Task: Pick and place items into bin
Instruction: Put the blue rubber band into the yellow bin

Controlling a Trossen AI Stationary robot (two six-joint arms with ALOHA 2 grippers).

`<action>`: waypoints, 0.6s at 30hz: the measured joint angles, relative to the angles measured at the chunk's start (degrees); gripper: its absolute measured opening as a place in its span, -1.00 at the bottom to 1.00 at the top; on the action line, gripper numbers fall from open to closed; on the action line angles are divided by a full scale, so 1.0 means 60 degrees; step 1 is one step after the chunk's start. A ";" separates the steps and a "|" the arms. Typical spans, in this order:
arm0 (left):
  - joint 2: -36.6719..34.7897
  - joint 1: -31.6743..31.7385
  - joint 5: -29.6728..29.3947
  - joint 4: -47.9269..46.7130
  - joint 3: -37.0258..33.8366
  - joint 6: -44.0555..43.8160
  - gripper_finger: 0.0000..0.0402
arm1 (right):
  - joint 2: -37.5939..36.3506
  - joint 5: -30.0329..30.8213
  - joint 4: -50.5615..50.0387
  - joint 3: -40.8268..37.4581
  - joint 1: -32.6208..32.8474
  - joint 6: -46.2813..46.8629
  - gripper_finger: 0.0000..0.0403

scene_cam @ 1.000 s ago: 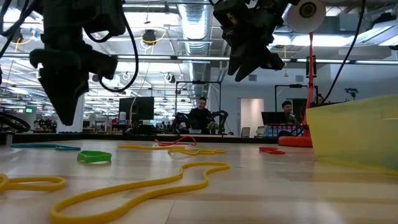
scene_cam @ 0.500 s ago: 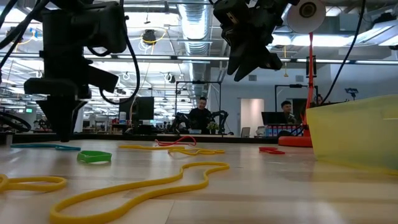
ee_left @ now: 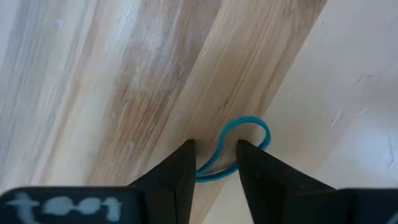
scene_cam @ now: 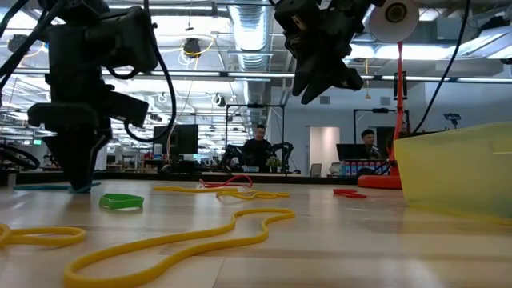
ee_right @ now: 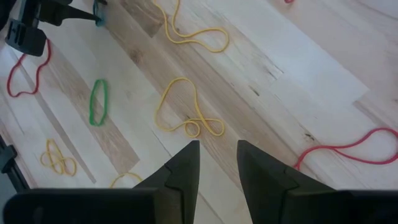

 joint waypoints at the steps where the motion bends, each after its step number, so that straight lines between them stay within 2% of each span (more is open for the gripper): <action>1: -0.0009 0.0000 0.0055 0.0034 -0.0026 -0.0036 -0.54 | 0.0000 0.0000 0.0001 0.0000 0.0000 -0.0002 -0.49; 6: -0.0031 0.0011 0.0331 0.0099 -0.0036 -0.0552 -0.93 | 0.0000 0.0000 0.0001 0.0000 0.0000 0.0000 -0.49; 11: -0.0205 0.0015 0.0540 -0.0071 0.0315 -0.0808 -0.99 | 0.0000 0.0000 0.0010 0.0000 0.0000 0.0069 -0.49; 14: -0.0499 0.0069 0.1001 0.0108 0.0783 -0.0818 -1.00 | 0.0000 -0.0008 0.0019 0.0000 0.0000 0.0073 -0.49; 18: -0.0890 0.0296 0.0909 -0.0056 0.1295 -0.0798 -1.00 | 0.0000 -0.0033 0.0138 0.0000 0.0049 0.0069 -0.49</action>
